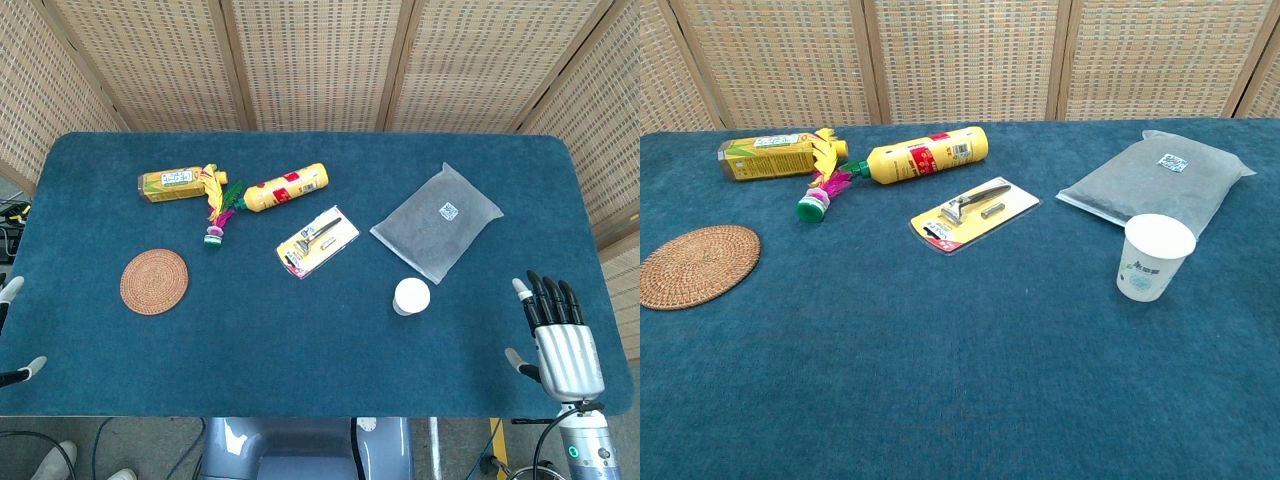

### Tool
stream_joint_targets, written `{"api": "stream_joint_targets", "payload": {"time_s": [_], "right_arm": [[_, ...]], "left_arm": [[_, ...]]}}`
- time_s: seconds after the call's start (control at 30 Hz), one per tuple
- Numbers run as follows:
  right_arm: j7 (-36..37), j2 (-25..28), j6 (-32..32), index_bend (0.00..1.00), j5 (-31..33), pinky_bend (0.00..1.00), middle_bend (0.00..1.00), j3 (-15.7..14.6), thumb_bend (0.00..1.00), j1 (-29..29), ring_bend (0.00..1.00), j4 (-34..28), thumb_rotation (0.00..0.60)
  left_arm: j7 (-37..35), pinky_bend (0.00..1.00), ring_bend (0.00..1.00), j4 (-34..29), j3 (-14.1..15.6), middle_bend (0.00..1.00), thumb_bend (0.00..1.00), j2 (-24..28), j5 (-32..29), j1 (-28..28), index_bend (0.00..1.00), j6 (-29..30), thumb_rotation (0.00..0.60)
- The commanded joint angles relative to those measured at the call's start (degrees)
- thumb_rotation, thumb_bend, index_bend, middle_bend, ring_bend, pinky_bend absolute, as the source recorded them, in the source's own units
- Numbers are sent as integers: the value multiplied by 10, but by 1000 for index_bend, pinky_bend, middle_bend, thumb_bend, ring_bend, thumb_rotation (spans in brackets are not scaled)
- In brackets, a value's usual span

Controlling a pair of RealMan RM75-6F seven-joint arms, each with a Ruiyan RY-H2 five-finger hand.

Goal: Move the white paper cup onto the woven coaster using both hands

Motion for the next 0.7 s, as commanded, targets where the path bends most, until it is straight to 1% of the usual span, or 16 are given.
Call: {"api": "stream_joint_targets", "payload": {"time_s": [0.03, 0.27, 0.4, 0.53, 0.7], "right_arm": [[0, 0, 0, 70, 0, 0, 0, 0, 0, 0, 0, 0, 600], [8, 1, -13, 69, 4, 0, 0, -2, 0, 4, 0, -1, 600], [71, 6, -71, 62, 4, 0, 0, -4, 0, 35, 0, 14, 600], [154, 10, -181, 61, -8, 0, 4, -1, 0, 105, 0, 54, 600], [206, 4, -243, 65, -8, 0, 47, 5, 0, 151, 0, 86, 600]], "left_arm": [[-1, 0, 0, 0, 0, 0, 0, 0, -1, 0, 0, 0, 600], [-3, 0, 0, 0, 0, 0, 0, 1, -1, 1, 0, 0, 600], [4, 0, 0, 1, -1, 0, 0, -1, -5, 0, 0, -1, 600], [20, 0, 0, -2, -5, 0, 0, -6, -15, -5, 0, -6, 600], [35, 0, 0, -3, -8, 0, 0, -12, -27, -10, 0, -14, 600]]}}
